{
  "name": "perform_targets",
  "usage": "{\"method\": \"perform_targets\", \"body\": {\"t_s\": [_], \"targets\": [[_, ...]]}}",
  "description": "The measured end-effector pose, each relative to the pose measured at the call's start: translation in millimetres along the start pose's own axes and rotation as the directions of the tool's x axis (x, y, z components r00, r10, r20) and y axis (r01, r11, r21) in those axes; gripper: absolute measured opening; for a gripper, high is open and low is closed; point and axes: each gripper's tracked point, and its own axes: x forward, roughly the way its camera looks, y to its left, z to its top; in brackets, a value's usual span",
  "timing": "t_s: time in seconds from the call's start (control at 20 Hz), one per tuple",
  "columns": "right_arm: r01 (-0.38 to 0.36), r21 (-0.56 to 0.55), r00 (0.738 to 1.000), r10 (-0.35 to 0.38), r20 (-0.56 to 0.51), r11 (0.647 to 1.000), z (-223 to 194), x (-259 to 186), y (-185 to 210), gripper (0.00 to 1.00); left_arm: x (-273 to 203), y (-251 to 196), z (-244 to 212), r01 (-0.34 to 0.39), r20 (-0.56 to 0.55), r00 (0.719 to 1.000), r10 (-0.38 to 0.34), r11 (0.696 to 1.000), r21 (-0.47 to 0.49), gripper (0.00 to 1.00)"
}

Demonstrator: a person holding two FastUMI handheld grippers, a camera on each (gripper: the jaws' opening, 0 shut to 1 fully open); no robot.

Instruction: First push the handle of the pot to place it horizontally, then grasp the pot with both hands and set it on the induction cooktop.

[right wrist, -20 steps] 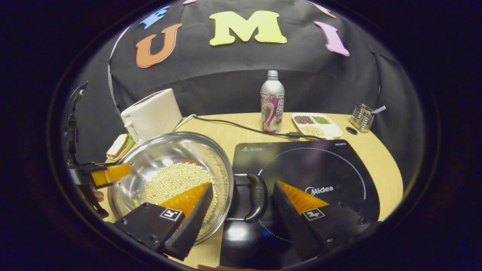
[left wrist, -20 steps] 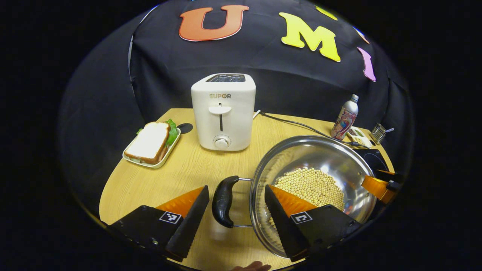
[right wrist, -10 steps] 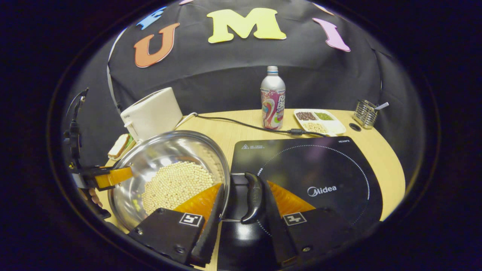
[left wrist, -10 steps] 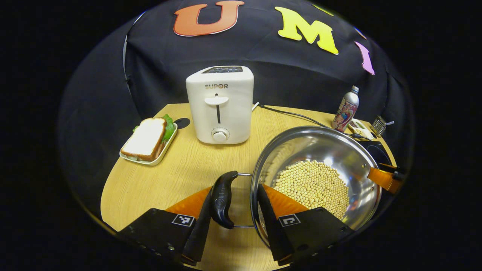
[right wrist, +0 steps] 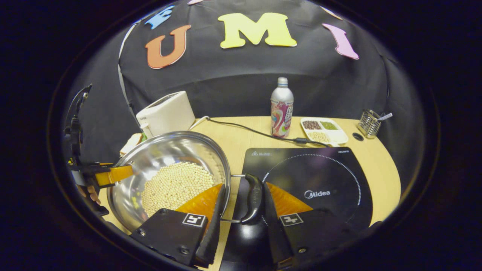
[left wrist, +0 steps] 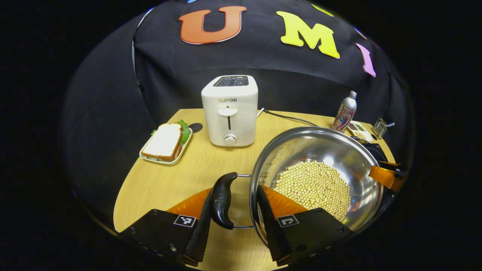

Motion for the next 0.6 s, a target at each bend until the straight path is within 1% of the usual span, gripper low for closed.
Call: {"method": "perform_targets", "body": {"t_s": [0.05, 0.1, 0.15, 0.3, 0.45, 0.5, 0.6], "targets": [[-0.006, 0.005, 1.000, 0.006, 0.005, 1.000, 5.7, -9.4, -0.2, 0.55, -10.4, -1.3, 4.5, -0.004, 0.007, 1.000, 0.004, 1.000, 0.005, 0.63], [-0.012, -0.001, 1.000, 0.012, 0.004, 1.000, 11.1, -18.4, -0.2, 0.58, -20.6, -2.6, 10.8, -0.010, 0.022, 1.000, 0.010, 1.000, 0.019, 0.63], [-0.016, -0.007, 1.000, 0.016, 0.002, 1.000, 15.5, -28.2, -1.8, 0.55, -30.5, -4.3, 16.8, -0.016, 0.034, 0.999, 0.015, 0.999, 0.028, 0.63], [-0.023, -0.019, 0.999, 0.023, 0.023, 1.000, 35.1, -57.8, -7.1, 0.55, -59.3, -13.3, 30.2, -0.018, 0.044, 0.999, 0.017, 1.000, 0.017, 0.63], [-0.032, -0.035, 0.999, 0.033, 0.042, 0.999, 52.0, -83.3, -20.4, 0.55, -86.6, -28.0, 43.8, -0.025, 0.066, 0.998, 0.022, 0.999, 0.037, 0.63], [-0.040, -0.030, 0.998, 0.041, 0.044, 0.999, 58.3, -91.6, -26.9, 0.58, -95.6, -35.7, 48.1, -0.021, 0.070, 0.997, 0.019, 0.999, 0.033, 0.63], [-0.047, -0.029, 0.997, 0.049, 0.056, 0.998, 70.4, -105.9, -43.3, 0.58, -108.0, -53.4, 56.0, -0.011, 0.075, 0.997, 0.009, 1.000, 0.026, 0.63]]}}
